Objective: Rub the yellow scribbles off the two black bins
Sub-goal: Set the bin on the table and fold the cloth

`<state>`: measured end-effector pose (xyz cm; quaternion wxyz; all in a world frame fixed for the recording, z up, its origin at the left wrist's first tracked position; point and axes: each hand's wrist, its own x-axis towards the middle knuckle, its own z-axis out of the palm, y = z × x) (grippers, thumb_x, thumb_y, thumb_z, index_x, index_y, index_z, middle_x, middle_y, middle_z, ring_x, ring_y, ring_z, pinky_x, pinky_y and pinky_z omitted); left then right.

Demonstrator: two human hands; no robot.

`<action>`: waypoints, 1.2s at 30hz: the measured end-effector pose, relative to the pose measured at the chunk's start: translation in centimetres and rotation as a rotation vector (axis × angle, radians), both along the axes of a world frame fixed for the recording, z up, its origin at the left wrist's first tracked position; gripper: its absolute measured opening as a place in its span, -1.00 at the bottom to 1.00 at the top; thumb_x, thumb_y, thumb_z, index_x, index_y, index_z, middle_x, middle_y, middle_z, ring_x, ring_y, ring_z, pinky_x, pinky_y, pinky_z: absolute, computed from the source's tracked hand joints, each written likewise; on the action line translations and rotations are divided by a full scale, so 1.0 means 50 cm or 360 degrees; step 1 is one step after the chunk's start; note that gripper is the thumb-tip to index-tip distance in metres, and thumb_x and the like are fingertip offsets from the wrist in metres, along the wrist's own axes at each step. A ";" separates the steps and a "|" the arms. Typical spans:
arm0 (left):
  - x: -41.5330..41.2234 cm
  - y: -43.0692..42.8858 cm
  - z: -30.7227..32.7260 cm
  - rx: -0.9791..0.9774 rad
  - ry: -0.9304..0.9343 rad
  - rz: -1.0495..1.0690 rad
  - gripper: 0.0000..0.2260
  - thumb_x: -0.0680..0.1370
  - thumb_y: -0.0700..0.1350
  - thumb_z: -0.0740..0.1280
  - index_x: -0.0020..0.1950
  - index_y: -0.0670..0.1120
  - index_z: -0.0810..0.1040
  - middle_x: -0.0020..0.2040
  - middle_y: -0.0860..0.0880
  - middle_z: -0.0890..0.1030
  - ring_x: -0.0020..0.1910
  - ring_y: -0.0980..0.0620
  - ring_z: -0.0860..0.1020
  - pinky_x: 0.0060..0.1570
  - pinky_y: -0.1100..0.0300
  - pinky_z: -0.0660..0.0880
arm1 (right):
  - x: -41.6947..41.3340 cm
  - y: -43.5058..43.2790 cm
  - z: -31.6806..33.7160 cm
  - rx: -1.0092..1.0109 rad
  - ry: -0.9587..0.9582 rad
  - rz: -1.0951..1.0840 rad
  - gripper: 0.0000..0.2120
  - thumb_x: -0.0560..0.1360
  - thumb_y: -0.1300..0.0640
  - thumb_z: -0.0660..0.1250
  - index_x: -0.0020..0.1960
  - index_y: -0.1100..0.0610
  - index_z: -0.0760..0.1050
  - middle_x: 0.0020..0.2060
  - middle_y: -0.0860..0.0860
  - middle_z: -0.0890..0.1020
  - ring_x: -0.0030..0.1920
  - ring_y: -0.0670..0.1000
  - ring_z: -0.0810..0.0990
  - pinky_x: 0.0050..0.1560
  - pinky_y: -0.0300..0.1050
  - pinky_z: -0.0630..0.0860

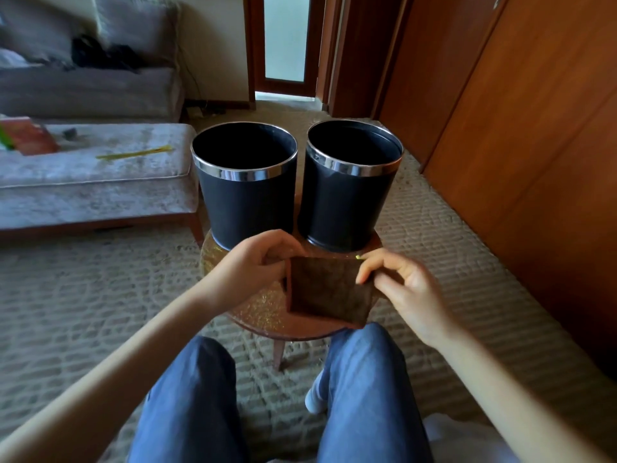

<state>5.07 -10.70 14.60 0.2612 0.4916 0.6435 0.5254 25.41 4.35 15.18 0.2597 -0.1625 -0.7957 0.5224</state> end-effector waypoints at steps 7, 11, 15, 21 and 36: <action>-0.031 0.031 -0.104 -0.0243 -0.0523 -0.0233 -0.76 0.56 -0.48 0.20 -0.03 -0.14 0.42 -0.22 -0.16 0.45 -0.27 -0.01 0.45 -0.27 0.27 0.46 | -0.020 0.028 -0.114 0.0214 -0.0194 -0.0080 -0.65 0.46 0.52 0.21 -0.23 0.11 0.54 -0.18 -0.06 0.57 -0.04 -0.06 0.56 0.08 -0.36 0.41; -0.061 0.078 -0.213 -0.0693 -0.0563 -0.0315 -0.77 0.52 -0.50 0.20 -0.10 -0.20 0.49 -0.20 -0.09 0.61 -0.19 -0.04 0.62 -0.11 0.11 0.62 | -0.057 0.063 -0.245 0.0239 -0.0484 -0.0119 -0.57 0.41 0.53 0.17 -0.28 -0.01 0.46 -0.20 -0.02 0.52 -0.11 -0.12 0.51 -0.03 -0.32 0.40; -0.075 0.151 -0.306 -0.1035 -0.0385 -0.0135 -0.76 0.52 -0.51 0.17 -0.05 -0.28 0.58 -0.17 -0.10 0.63 -0.28 0.02 0.63 -0.28 0.26 0.59 | -0.106 0.099 -0.388 0.0221 -0.0736 -0.0212 -0.62 0.39 0.48 0.15 -0.24 0.03 0.54 -0.13 0.06 0.54 -0.08 -0.08 0.50 0.02 -0.22 0.37; -0.059 0.235 -0.396 -0.1207 0.0153 0.0159 -0.83 0.56 -0.32 0.16 -0.01 -0.19 0.55 0.00 -0.14 0.58 -0.12 -0.06 0.55 -0.15 0.05 0.56 | -0.140 0.123 -0.484 0.0340 -0.0975 -0.0254 -0.79 0.51 0.33 0.22 0.02 0.17 0.60 0.05 0.06 0.57 0.07 0.07 0.56 0.18 -0.03 0.47; -0.016 0.126 -0.499 -0.1333 0.1680 -0.0347 -0.36 0.59 0.16 -0.30 0.61 -0.14 -0.25 0.63 -0.05 -0.23 0.60 -0.03 -0.23 0.55 -0.13 -0.20 | -0.066 0.127 -0.521 0.1442 -0.1380 -0.0046 -0.55 0.50 -0.15 0.37 0.29 0.07 0.57 0.32 -0.06 0.57 0.41 0.02 0.44 0.34 0.33 0.38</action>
